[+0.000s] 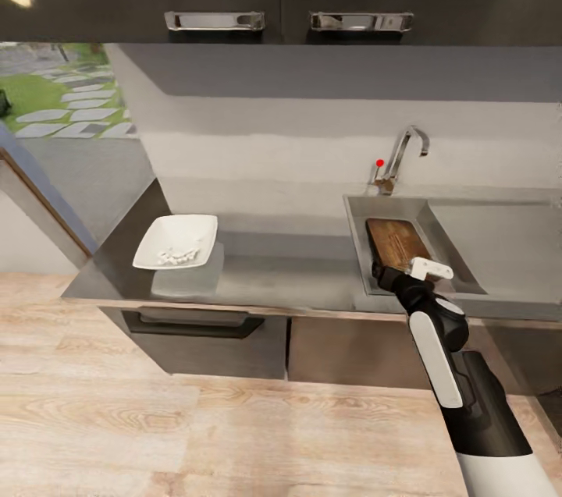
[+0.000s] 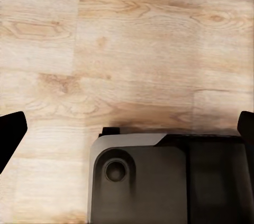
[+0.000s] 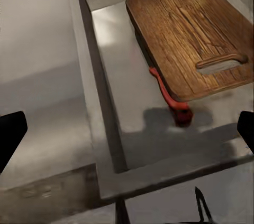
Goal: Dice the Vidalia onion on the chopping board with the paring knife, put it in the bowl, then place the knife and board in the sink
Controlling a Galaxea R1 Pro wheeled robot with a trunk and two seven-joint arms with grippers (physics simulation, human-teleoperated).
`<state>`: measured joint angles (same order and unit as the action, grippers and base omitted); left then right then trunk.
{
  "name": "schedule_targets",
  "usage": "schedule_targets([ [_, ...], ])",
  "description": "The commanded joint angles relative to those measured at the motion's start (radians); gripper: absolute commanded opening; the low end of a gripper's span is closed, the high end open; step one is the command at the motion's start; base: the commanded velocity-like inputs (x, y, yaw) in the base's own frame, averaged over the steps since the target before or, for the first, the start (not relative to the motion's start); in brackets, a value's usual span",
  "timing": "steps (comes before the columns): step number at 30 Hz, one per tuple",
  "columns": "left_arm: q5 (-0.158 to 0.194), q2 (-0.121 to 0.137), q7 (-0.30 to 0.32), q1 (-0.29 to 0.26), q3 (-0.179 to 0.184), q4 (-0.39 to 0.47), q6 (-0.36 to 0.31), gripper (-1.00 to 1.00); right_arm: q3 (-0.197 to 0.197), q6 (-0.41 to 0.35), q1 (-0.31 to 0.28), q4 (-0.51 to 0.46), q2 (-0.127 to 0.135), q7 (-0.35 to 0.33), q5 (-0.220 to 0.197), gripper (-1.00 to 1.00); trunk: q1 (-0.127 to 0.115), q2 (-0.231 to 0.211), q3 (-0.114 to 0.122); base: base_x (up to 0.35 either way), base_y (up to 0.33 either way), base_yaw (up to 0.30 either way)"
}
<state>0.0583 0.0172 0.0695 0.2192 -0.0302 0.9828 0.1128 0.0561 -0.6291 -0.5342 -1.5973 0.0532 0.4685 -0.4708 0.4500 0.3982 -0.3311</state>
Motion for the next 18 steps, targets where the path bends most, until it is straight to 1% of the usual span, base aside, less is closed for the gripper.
schedule_targets([
  [1,0.006,0.000,0.007,0.000,-0.002,0.001,0.001,1.00,0.002,-0.001,0.007,-0.006,0.001,0.010,-0.003,1.00,0.000,0.002,-0.002,-0.300,0.000,0.000],
  [3,0.006,0.001,0.007,0.000,-0.002,0.003,0.001,1.00,0.004,0.002,0.022,-0.012,0.001,0.009,0.011,1.00,0.000,0.002,-0.002,-0.306,0.000,0.000],
  [5,0.006,0.001,0.007,0.000,-0.002,0.003,0.001,1.00,0.008,0.010,0.038,-0.014,0.001,-0.007,0.019,1.00,0.000,0.002,-0.002,-0.322,0.000,0.000],
  [7,0.006,0.001,0.007,0.000,-0.003,0.003,0.001,1.00,0.009,0.039,0.056,-0.015,0.001,-0.020,0.027,1.00,0.000,0.002,-0.002,-0.329,0.000,0.000],
  [9,0.006,0.001,0.007,0.000,-0.003,0.003,0.001,1.00,0.010,0.055,0.071,-0.015,0.001,-0.024,0.045,1.00,0.000,0.002,-0.002,-0.331,0.000,0.000],
  [11,0.006,0.001,0.007,0.000,-0.003,0.002,0.001,1.00,0.011,0.065,0.094,-0.015,0.001,-0.027,0.073,1.00,0.000,0.002,-0.002,-0.332,0.000,0.000],
  [13,0.006,0.001,0.007,0.000,-0.003,0.001,0.001,1.00,0.017,0.087,0.115,-0.015,0.001,-0.028,0.086,1.00,0.000,0.002,-0.002,-0.332,0.000,0.000],
  [15,0.006,0.001,0.006,0.000,-0.003,0.001,0.001,1.00,0.034,0.121,0.141,-0.015,0.001,-0.027,0.091,1.00,0.000,0.002,-0.002,-0.333,0.000,0.000],
  [16,0.006,0.001,0.006,0.000,-0.003,0.001,0.001,1.00,0.052,0.133,0.156,-0.015,0.001,-0.027,0.095,1.00,0.000,0.002,-0.002,-0.332,0.000,0.000],
  [18,0.006,0.002,0.006,0.000,-0.003,0.004,0.001,1.00,0.074,0.144,0.179,-0.015,0.001,-0.027,0.111,1.00,0.000,0.002,-0.002,-0.242,0.000,0.000],
])
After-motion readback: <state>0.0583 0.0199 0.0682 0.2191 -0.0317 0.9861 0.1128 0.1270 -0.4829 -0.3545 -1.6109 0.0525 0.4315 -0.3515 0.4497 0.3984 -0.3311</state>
